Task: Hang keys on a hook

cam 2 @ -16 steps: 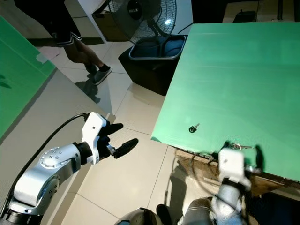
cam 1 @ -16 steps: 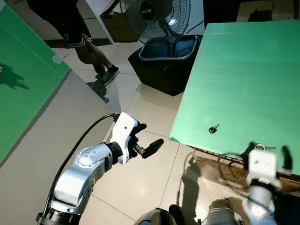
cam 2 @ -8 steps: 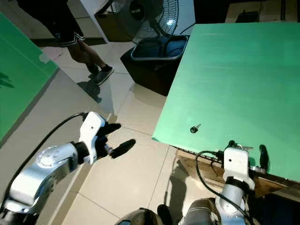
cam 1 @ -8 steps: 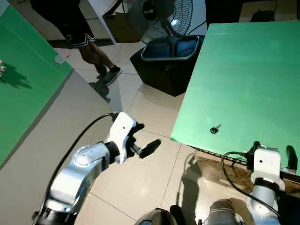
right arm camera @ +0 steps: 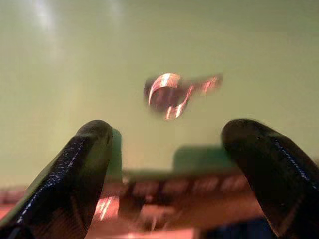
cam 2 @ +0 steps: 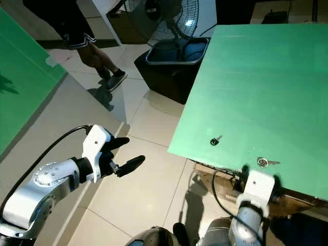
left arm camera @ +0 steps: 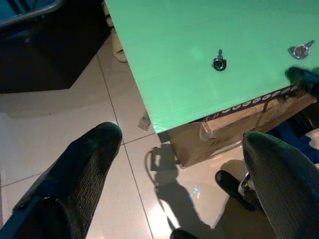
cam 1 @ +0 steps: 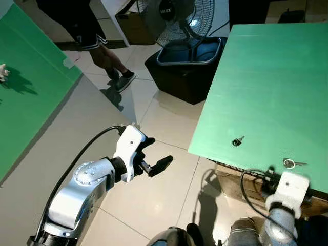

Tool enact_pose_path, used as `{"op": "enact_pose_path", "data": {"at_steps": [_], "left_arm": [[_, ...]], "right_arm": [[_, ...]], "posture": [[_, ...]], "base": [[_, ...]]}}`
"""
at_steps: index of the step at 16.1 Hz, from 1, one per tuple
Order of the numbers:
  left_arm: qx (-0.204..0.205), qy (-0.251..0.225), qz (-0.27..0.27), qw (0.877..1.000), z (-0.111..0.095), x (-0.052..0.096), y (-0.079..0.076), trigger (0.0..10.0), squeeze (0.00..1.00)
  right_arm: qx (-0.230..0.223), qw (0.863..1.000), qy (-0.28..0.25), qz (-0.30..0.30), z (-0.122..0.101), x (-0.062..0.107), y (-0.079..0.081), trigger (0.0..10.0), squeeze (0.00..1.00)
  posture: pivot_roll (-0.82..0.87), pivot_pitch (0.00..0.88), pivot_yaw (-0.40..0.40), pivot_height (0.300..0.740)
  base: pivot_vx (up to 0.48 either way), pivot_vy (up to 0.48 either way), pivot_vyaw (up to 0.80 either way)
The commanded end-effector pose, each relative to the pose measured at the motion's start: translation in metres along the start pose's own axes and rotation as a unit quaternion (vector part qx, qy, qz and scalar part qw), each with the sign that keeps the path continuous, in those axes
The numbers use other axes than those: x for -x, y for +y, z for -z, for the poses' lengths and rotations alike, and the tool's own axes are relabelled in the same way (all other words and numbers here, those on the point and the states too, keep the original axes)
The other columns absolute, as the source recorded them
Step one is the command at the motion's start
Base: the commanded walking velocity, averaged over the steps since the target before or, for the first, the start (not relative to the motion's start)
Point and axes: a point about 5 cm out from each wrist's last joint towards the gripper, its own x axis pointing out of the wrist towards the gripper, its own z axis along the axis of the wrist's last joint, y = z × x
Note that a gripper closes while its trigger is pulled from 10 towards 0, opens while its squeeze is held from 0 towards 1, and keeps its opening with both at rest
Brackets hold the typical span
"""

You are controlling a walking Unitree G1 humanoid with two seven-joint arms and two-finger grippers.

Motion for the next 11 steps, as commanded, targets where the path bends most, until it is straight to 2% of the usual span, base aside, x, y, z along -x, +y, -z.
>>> {"op": "enact_pose_path", "data": {"at_steps": [1,3,4,6,7,8,9,10,11], "left_arm": [[0.005,0.009,-0.019,1.0,0.007,0.002,0.004,10.0,0.0],[0.01,-0.003,-0.028,1.0,0.009,-0.01,0.003,10.0,0.0],[-0.008,-0.008,-0.046,0.999,0.012,-0.017,0.007,10.0,0.0],[-0.005,-0.009,-0.072,0.997,0.016,-0.022,0.014,10.0,0.0],[0.012,-0.016,-0.115,0.993,0.019,-0.028,0.026,10.0,0.0],[0.035,-0.027,-0.152,0.987,0.022,-0.036,0.036,10.0,0.0],[0.035,-0.027,-0.152,0.987,0.022,-0.036,0.036,10.0,0.0],[0.068,-0.034,-0.188,0.979,0.027,-0.048,0.045,10.0,0.0],[0.082,-0.034,-0.202,0.975,0.029,-0.053,0.047,10.0,0.0]], "right_arm": [[0.0,1.0,0.0,0.003,-0.001,0.004,-0.002,10.0,0.0],[-0.001,0.999,-0.024,0.026,-0.013,0.003,-0.015,10.0,0.0],[-0.012,0.999,-0.04,0.021,-0.024,0.006,-0.017,10.0,0.0],[-0.025,0.999,-0.045,0.001,-0.031,0.007,-0.013,10.0,0.0],[-0.048,0.997,-0.039,-0.049,-0.04,0.008,0.002,10.0,0.0],[-0.063,0.992,-0.033,-0.101,-0.045,0.006,0.017,10.0,0.0],[-0.063,0.992,-0.033,-0.101,-0.045,0.006,0.017,10.0,0.0],[-0.058,0.986,-0.034,-0.15,-0.052,-0.003,0.031,10.0,0.0],[-0.052,0.984,-0.037,-0.164,-0.055,-0.008,0.035,10.0,0.0]], "posture": [[-0.2,0.2,0.371,0.74],[-0.23,0.175,0.337,0.74],[-0.24,0.131,0.293,0.74],[-0.24,0.094,0.257,0.74],[-0.24,0.003,0.198,0.74],[-0.25,0.0,0.168,0.74],[-0.25,0.0,0.168,0.74],[-0.27,0.0,0.133,0.74],[-0.27,0.0,0.133,0.74]], "base": [[0.0,0.0,0.0],[0.0,0.0,0.0],[0.0,0.0,0.0],[0.0,0.0,0.0],[0.0,0.0,0.0],[0.0,0.0,0.0],[0.0,0.0,0.0],[0.0,0.0,0.0],[0.0,0.0,0.0]]}}
